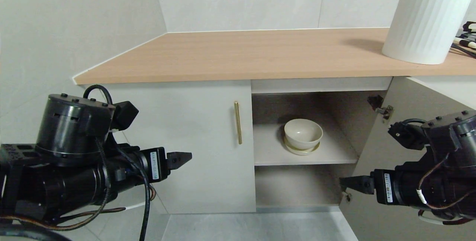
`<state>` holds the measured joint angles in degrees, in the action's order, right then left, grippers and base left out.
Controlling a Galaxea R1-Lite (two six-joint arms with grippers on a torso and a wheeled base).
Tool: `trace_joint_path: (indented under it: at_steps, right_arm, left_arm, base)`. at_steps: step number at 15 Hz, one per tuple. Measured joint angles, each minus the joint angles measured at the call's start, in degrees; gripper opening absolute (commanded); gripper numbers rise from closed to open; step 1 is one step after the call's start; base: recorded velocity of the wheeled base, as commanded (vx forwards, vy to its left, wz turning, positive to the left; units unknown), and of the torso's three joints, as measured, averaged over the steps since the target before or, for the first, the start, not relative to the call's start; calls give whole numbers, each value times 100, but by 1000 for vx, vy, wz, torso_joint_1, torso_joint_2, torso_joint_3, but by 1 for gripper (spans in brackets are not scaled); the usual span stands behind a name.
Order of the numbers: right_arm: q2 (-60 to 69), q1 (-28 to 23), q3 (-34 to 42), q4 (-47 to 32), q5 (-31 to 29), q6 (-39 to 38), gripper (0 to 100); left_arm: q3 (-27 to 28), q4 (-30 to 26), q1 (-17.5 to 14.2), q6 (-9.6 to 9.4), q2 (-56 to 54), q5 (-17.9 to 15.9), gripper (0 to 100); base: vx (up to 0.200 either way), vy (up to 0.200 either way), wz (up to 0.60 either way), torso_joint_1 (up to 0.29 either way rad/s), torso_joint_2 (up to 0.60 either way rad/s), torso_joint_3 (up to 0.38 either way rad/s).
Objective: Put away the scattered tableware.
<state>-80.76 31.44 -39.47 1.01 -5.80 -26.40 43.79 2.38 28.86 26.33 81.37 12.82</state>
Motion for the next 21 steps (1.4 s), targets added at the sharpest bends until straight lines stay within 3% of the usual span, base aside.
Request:
trace_joint_path:
  at_steps: [9, 21]
  right_arm:
    - [4, 1, 59, 10, -10, 115, 100]
    - [45, 1, 63, -17, -18, 139, 100]
  left_arm:
    - [-11, -4, 39, 0, 43, 0, 100]
    - [-11, -2, 63, -6, 46, 6, 100]
  base:
    - [-200, 0, 0, 1, 2, 6]
    - [0, 0, 0, 0, 0, 0]
